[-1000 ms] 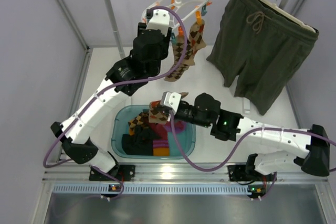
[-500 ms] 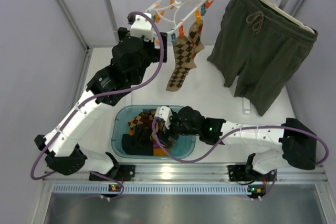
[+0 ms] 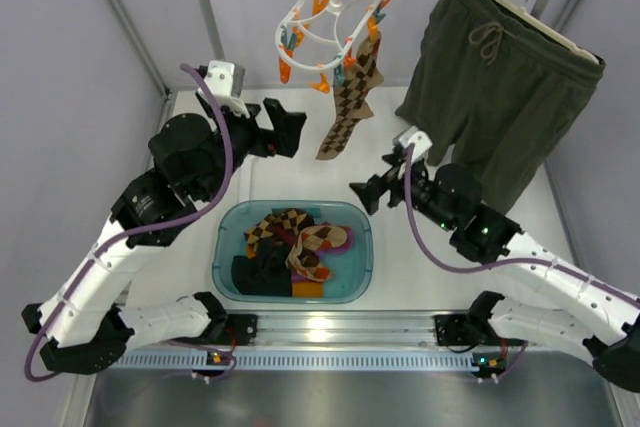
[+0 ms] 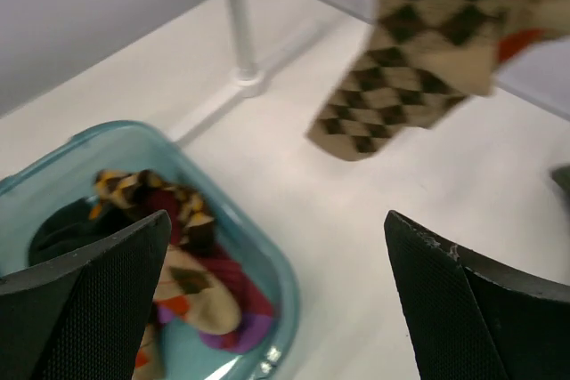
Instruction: Remove the socks clipped to the hanger
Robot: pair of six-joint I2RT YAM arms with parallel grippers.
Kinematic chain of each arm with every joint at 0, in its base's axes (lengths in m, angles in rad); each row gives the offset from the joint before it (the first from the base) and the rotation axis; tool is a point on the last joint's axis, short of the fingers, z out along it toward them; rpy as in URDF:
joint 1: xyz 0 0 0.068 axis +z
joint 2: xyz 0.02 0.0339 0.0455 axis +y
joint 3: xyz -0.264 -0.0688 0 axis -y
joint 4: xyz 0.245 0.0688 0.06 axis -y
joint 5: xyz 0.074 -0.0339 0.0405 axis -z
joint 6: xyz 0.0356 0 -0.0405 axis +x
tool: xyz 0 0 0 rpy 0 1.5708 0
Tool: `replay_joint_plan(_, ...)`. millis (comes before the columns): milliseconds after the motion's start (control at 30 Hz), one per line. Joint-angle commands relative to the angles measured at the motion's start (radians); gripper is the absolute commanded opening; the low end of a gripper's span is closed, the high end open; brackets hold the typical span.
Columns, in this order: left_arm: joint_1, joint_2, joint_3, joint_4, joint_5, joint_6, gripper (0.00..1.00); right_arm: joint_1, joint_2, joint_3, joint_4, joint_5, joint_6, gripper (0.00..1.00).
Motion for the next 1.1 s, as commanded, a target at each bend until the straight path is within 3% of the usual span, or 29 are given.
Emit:
replay_joint_plan(0, 0.001, -0.040, -0.095, 0.030, 0.161, -0.111, 0.98, -0.190, 0.026, 0.034, -0.063, -0.026, 0.076, 0.99)
replay_joint_plan(167, 0.001, -0.103, -0.200, 0.033, 0.331, -0.179, 0.98, -0.468, 0.184, 0.114, 0.085, -0.328, 0.069, 0.98)
replay_joint_plan(267, 0.001, -0.149, -0.266, 0.030, 0.385, -0.174, 0.98, -0.568, 0.308, 0.188, 0.165, -0.533, 0.050, 0.97)
replay_joint_plan(600, 0.001, -0.293, -0.387, 0.028, 0.493, -0.138, 0.98, -0.651, 0.756, 0.551, 0.277, -1.006, 0.082, 0.98)
replay_joint_plan(667, 0.001, -0.307, -0.390, 0.028, 0.473, -0.137, 0.98, -0.639, 0.793, 0.573, 0.338, -1.042, 0.144, 0.84)
replay_joint_plan(700, 0.001, -0.313, -0.389, 0.028, 0.465, -0.139, 0.98, -0.636, 0.807, 0.565, 0.407, -1.068, 0.189, 0.59)
replay_joint_plan(733, 0.001, -0.315, -0.381, 0.027, 0.464, -0.142, 0.98, -0.631, 0.807, 0.552, 0.442, -1.080, 0.213, 0.47)
replay_joint_plan(767, 0.001, -0.315, -0.376, 0.027, 0.464, -0.142, 0.98, -0.619, 0.798, 0.503, 0.496, -1.090, 0.236, 0.40)
replay_joint_plan(833, 0.001, -0.321, -0.357, 0.027, 0.462, -0.144, 0.98, -0.601, 0.764, 0.449, 0.609, -1.081, 0.277, 0.38)
replay_joint_plan(967, 0.001, -0.315, -0.312, 0.025, 0.438, -0.136, 0.98, -0.559, 0.704, 0.349, 0.670, -1.056, 0.305, 0.33)
replay_joint_plan(1000, 0.001, -0.310, -0.301, 0.025, 0.431, -0.134, 0.98, -0.551, 0.694, 0.332, 0.679, -1.041, 0.303, 0.13)
replay_joint_plan(1033, 0.001, -0.303, -0.278, 0.024, 0.433, -0.133, 0.98, -0.535, 0.681, 0.318, 0.681, -1.021, 0.297, 0.03)
replay_joint_plan(1067, 0.001, -0.298, -0.263, 0.025, 0.389, -0.127, 0.98, -0.525, 0.655, 0.294, 0.676, -0.978, 0.293, 0.00)
